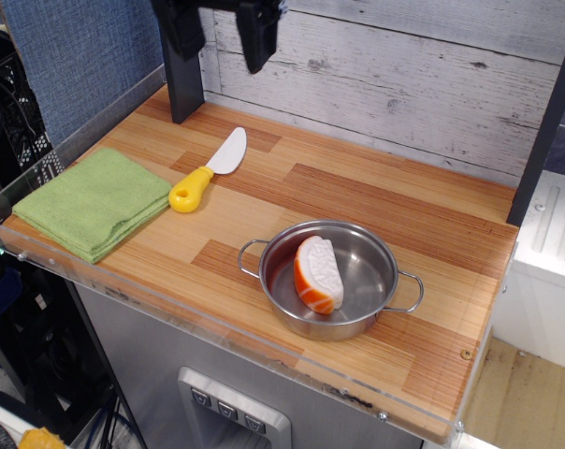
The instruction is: Move the yellow knife so that the handle touches the green rag.
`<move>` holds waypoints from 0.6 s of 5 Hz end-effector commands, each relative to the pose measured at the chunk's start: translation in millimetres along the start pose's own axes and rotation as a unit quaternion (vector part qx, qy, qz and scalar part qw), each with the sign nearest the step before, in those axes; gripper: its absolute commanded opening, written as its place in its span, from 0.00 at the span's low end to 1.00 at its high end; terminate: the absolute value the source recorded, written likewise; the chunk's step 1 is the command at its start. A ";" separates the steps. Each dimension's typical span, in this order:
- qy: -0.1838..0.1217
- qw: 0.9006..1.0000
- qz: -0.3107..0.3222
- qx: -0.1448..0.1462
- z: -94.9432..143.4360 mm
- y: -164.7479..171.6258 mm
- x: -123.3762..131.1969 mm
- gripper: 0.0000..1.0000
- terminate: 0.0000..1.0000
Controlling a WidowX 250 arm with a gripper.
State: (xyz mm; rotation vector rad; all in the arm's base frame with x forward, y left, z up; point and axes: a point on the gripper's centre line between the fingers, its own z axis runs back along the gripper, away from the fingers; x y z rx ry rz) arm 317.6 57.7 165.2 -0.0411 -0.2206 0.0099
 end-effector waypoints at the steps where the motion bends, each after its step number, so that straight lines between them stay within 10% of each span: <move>1: 0.034 0.999 0.014 0.023 11.2 3.3 -10.5 1.00 0.00; 2: 0.034 0.999 0.014 0.023 11.2 3.3 -10.5 1.00 0.00; 3: 0.034 0.999 0.014 0.023 11.2 3.3 -10.5 1.00 1.00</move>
